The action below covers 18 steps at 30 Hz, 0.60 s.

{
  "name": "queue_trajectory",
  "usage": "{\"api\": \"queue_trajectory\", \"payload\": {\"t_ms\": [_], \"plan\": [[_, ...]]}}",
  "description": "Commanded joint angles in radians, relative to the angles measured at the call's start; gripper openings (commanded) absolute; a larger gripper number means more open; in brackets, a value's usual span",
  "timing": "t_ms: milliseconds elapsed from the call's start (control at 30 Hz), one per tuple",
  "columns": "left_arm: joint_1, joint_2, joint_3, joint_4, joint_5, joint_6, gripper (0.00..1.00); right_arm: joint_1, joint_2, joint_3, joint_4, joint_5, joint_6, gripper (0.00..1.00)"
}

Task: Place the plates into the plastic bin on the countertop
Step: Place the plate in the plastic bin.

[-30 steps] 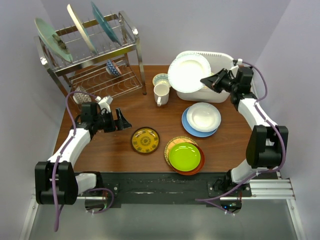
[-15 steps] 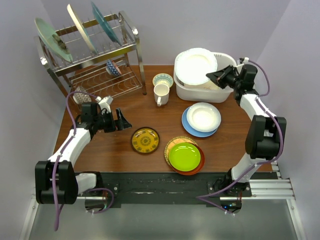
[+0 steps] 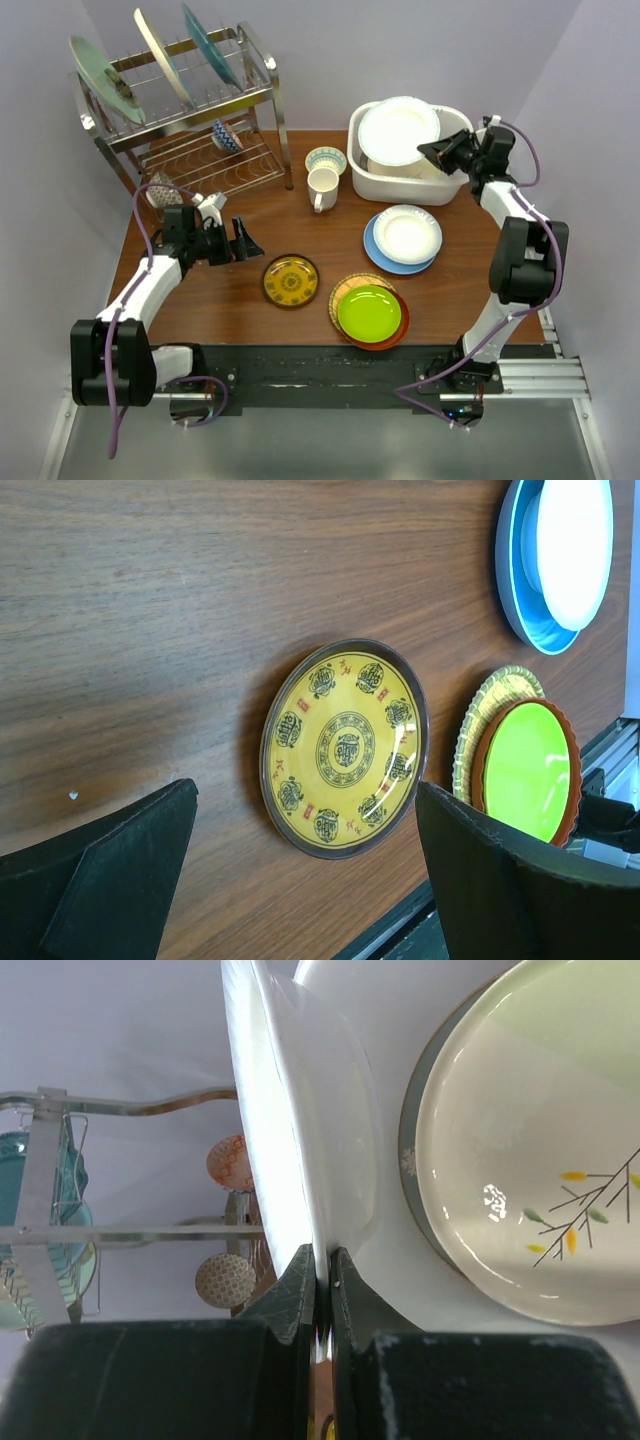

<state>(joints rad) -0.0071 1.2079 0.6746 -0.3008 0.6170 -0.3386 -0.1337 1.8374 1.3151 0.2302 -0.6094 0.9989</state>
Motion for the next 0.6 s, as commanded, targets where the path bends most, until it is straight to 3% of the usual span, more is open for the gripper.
{"api": "queue_trajectory", "payload": {"t_ms": [0, 567], "plan": [[0.007, 0.008, -0.001, 0.022, 0.024, -0.005, 0.95, -0.014, 0.003, 0.079, 0.106, -0.009, 0.014, 0.00], [0.007, 0.016, -0.001, 0.022, 0.023, -0.005, 0.95, -0.017, 0.140, 0.130, 0.074, -0.004, 0.006, 0.00]]}}
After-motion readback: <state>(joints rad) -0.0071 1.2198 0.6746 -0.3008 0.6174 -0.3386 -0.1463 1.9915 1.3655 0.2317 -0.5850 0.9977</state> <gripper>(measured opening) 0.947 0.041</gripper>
